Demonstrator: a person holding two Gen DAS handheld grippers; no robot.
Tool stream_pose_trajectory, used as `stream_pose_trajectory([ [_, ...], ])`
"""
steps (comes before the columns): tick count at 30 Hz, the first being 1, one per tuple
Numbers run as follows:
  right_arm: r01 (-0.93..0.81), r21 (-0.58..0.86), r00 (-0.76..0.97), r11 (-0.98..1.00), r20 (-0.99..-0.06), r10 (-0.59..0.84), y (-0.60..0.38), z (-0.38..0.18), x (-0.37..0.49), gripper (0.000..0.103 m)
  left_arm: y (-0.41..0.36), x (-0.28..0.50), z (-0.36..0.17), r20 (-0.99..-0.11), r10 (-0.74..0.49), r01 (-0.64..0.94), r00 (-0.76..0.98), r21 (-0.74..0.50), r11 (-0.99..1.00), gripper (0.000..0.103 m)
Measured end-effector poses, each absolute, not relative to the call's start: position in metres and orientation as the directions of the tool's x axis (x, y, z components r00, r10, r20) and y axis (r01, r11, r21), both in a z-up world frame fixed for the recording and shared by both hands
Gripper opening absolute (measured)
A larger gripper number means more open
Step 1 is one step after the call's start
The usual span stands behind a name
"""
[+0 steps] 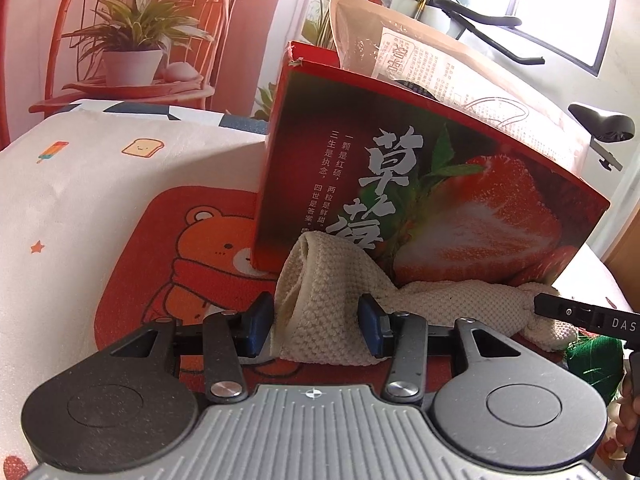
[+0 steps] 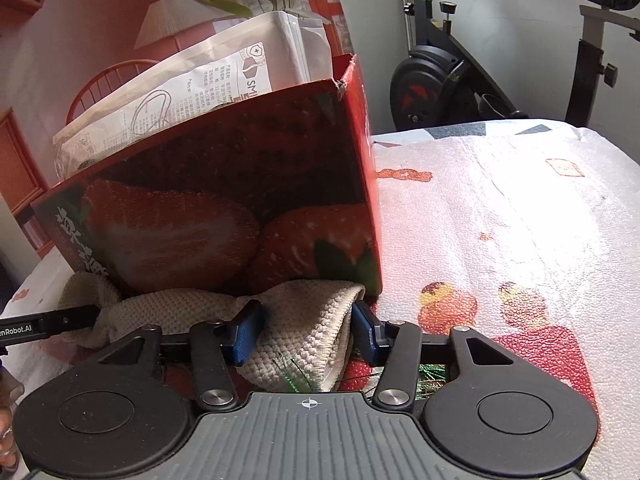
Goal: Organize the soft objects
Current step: 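Reach the right tool to the beige mesh pouch and close on it, then lift the beige mesh pouch with the right tool over the box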
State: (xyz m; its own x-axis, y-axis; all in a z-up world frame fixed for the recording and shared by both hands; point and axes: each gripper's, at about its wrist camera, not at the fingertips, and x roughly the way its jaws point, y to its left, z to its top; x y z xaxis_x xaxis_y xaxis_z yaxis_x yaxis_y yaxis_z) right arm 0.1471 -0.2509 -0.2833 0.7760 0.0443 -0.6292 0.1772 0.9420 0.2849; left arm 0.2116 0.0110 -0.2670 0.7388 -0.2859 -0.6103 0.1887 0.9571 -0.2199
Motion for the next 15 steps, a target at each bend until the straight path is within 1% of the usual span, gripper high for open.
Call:
stream_pose_trajectory([
  [3, 0.163, 0.278, 0.778, 0.947, -0.627, 0.050, -0.247, -0.281, 0.146, 0.032, 0.008, 0.212, -0.265, -0.620, -0.275, 0.181, 0.735, -0.211, 0.961, 0.045],
  [4, 0.155, 0.266, 0.778, 0.951, -0.626, 0.048, -0.245, -0.279, 0.146, 0.028, 0.008, 0.212, -0.264, -0.626, -0.280, 0.183, 0.728, -0.217, 0.959, 0.038],
  [5, 0.151, 0.254, 0.777, 0.956, -0.628, 0.044, -0.241, -0.277, 0.146, 0.026, 0.008, 0.213, -0.261, -0.638, -0.289, 0.176, 0.714, -0.236, 0.956, 0.030],
  [6, 0.147, 0.249, 0.775, 0.957, -0.630, 0.045, -0.239, -0.275, 0.146, 0.022, 0.009, 0.212, -0.258, -0.643, -0.292, 0.169, 0.708, -0.248, 0.954, 0.026],
  [8, 0.146, 0.249, 0.773, 0.957, -0.632, 0.047, -0.239, -0.270, 0.144, 0.016, 0.006, 0.208, -0.251, -0.649, -0.277, 0.171, 0.708, -0.223, 0.960, 0.019],
  [10, 0.150, 0.271, 0.777, 0.951, -0.627, 0.056, -0.240, -0.264, 0.141, 0.012, 0.005, 0.203, -0.245, -0.648, -0.267, 0.175, 0.713, -0.204, 0.963, 0.016],
  [15, 0.126, 0.274, 0.813, 0.953, -0.580, 0.059, -0.236, -0.241, 0.126, 0.012, 0.006, 0.180, -0.225, -0.608, -0.260, 0.176, 0.750, -0.195, 0.965, 0.015],
])
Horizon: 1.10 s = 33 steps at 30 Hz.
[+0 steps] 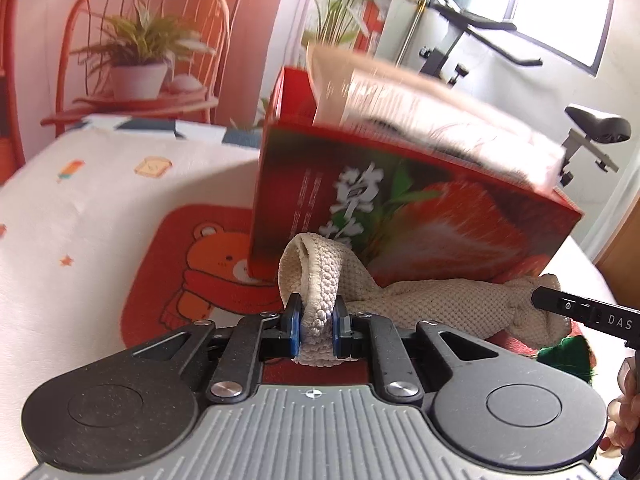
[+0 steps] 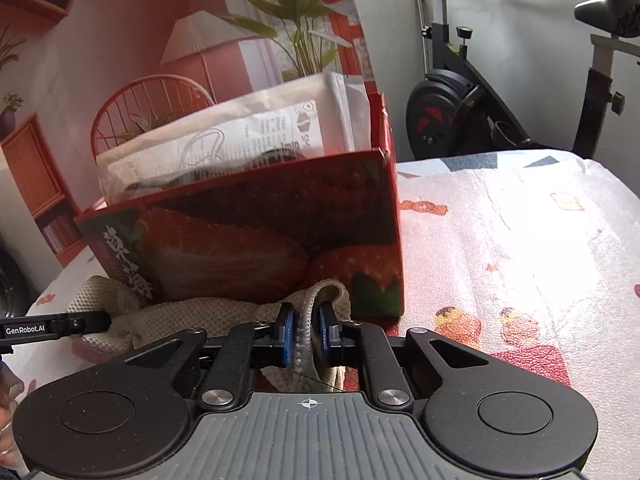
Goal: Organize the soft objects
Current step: 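Lift the beige mesh pouch with the right tool over the box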
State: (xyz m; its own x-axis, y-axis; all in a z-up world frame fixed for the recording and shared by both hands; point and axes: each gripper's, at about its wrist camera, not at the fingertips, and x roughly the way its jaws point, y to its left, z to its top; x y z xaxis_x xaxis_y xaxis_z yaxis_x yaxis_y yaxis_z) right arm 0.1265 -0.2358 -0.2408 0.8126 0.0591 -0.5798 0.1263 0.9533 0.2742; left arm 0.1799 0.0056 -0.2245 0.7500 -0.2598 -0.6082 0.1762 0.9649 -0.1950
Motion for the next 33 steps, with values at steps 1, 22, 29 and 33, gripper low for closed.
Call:
stream_pose_trajectory([
  [1, 0.120, 0.273, 0.819, 0.955, -0.571, 0.060, -0.235, -0.236, 0.123, 0.012, 0.007, 0.176, -0.220, -0.598, -0.260, 0.175, 0.758, -0.197, 0.965, 0.015],
  [22, 0.008, 0.183, 0.931, 0.983, -0.360, 0.059, -0.227, -0.118, 0.116, 0.012, 0.006, 0.151, -0.114, -0.328, -0.279, 0.236, 0.903, -0.165, 0.958, 0.015],
  [29, 0.017, 0.134, 0.936, 0.991, -0.350, 0.031, -0.244, -0.081, 0.180, 0.012, -0.013, 0.202, -0.079, -0.301, -0.268, 0.247, 0.915, -0.108, 0.963, 0.015],
  [33, 0.041, 0.105, 0.916, 0.994, -0.402, 0.005, -0.255, -0.086, 0.228, 0.012, -0.022, 0.247, -0.078, -0.355, -0.261, 0.246, 0.898, -0.086, 0.965, 0.015],
])
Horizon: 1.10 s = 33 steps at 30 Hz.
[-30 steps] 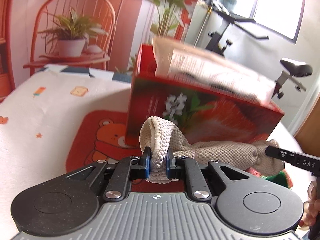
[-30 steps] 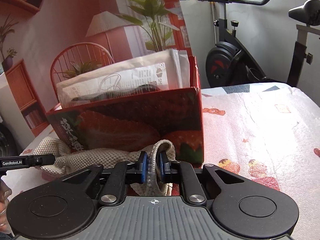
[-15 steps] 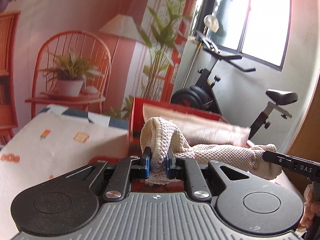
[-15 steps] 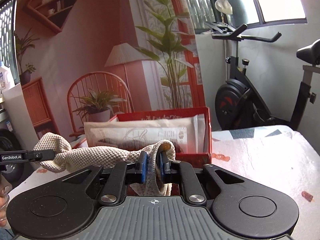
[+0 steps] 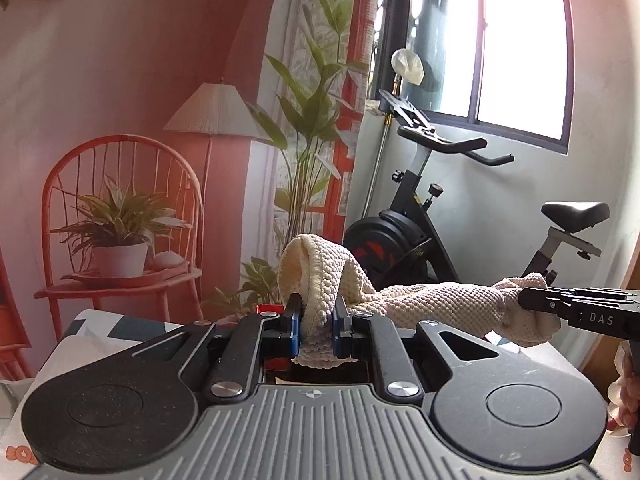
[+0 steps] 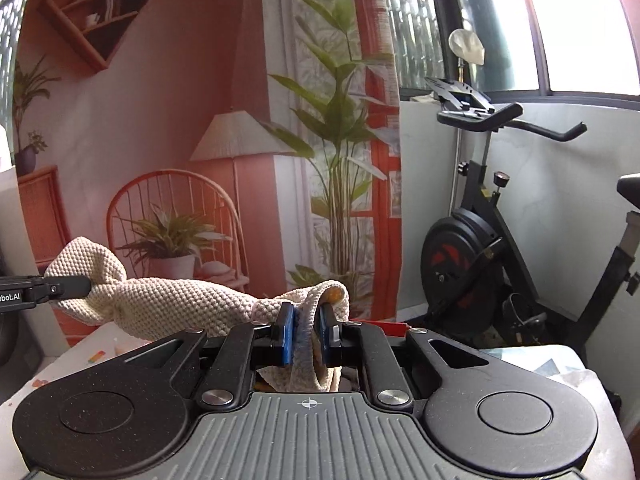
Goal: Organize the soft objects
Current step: 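Lift the beige mesh pouch with the right tool over the box, then lower the mesh pouch into the box and open the right tool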
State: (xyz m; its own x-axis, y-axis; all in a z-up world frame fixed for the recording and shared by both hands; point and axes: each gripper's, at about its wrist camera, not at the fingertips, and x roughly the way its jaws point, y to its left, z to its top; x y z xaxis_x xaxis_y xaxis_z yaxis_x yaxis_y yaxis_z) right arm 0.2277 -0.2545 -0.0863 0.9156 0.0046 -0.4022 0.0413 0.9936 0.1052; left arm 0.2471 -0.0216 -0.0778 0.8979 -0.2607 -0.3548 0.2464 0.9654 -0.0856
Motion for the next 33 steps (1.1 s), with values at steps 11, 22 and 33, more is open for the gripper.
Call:
stream_pose_trajectory([
  [11, 0.081, 0.057, 0.841, 0.995, -0.541, -0.037, -0.260, -0.129, 0.277, 0.012, -0.034, 0.310, -0.113, -0.550, -0.222, 0.242, 0.805, -0.038, 0.970, 0.015],
  [22, 0.071, -0.023, 0.824, 0.997, -0.561, -0.072, -0.240, -0.131, 0.265, 0.035, -0.026, 0.303, -0.102, -0.537, -0.248, 0.261, 0.806, -0.052, 0.964, 0.058],
  [33, 0.028, -0.015, 0.850, 1.000, -0.526, -0.031, -0.235, -0.119, 0.218, 0.064, -0.027, 0.257, -0.092, -0.504, -0.280, 0.307, 0.817, -0.031, 0.951, 0.090],
])
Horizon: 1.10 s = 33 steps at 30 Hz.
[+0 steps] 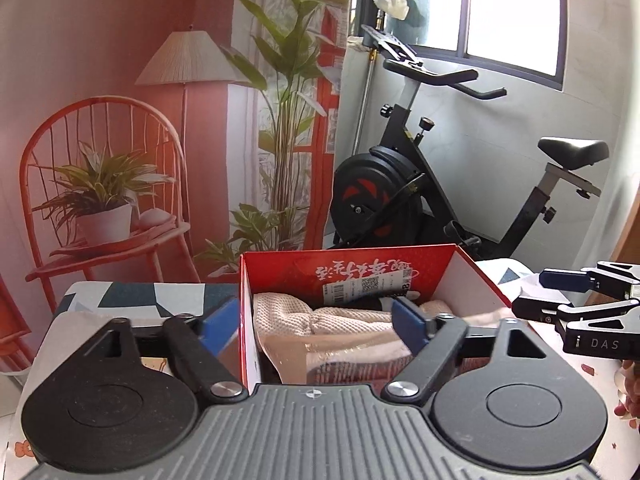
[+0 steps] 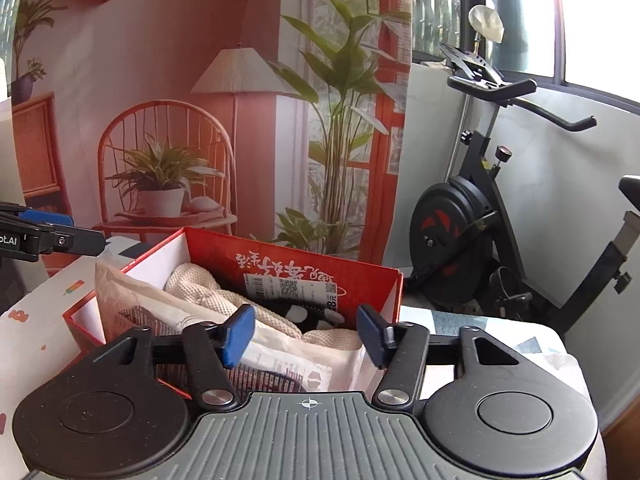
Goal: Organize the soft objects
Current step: 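Lower the mesh pouch into the box and open the right tool, then reach both tools down to the green tasseled knit ball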
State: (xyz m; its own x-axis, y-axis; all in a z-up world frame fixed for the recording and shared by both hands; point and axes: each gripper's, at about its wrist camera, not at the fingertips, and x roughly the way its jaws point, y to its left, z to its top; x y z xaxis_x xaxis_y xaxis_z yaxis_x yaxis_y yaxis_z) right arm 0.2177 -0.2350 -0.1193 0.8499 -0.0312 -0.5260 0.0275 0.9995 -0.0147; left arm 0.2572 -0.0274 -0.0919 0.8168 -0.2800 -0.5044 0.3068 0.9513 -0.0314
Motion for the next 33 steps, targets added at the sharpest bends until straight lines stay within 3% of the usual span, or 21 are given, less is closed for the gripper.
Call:
stream_pose_trajectory([
  [2, 0.019, -0.006, 0.853, 1.000, -0.521, -0.020, -0.235, -0.118, 0.208, 0.076, -0.027, 0.248, -0.092, -0.501, -0.276, 0.306, 0.820, -0.023, 0.952, 0.099],
  [4, 0.019, 0.008, 0.856, 1.000, -0.516, -0.012, -0.235, -0.117, 0.197, 0.091, -0.026, 0.240, -0.093, -0.503, -0.278, 0.307, 0.818, -0.025, 0.951, 0.102],
  [8, 0.044, 0.028, 0.860, 0.999, -0.509, -0.024, -0.235, -0.113, 0.176, 0.102, -0.023, 0.225, -0.100, -0.518, -0.291, 0.316, 0.804, -0.043, 0.948, 0.103],
  [17, 0.086, 0.071, 0.860, 0.994, -0.508, -0.038, -0.231, -0.122, 0.135, 0.102, -0.014, 0.185, -0.109, -0.522, -0.310, 0.325, 0.795, -0.065, 0.944, 0.103],
  [33, 0.171, 0.056, 0.761, 0.984, -0.641, -0.096, -0.228, -0.210, 0.051, 0.102, -0.017, 0.142, -0.165, -0.590, -0.337, 0.338, 0.734, -0.112, 0.934, 0.103],
])
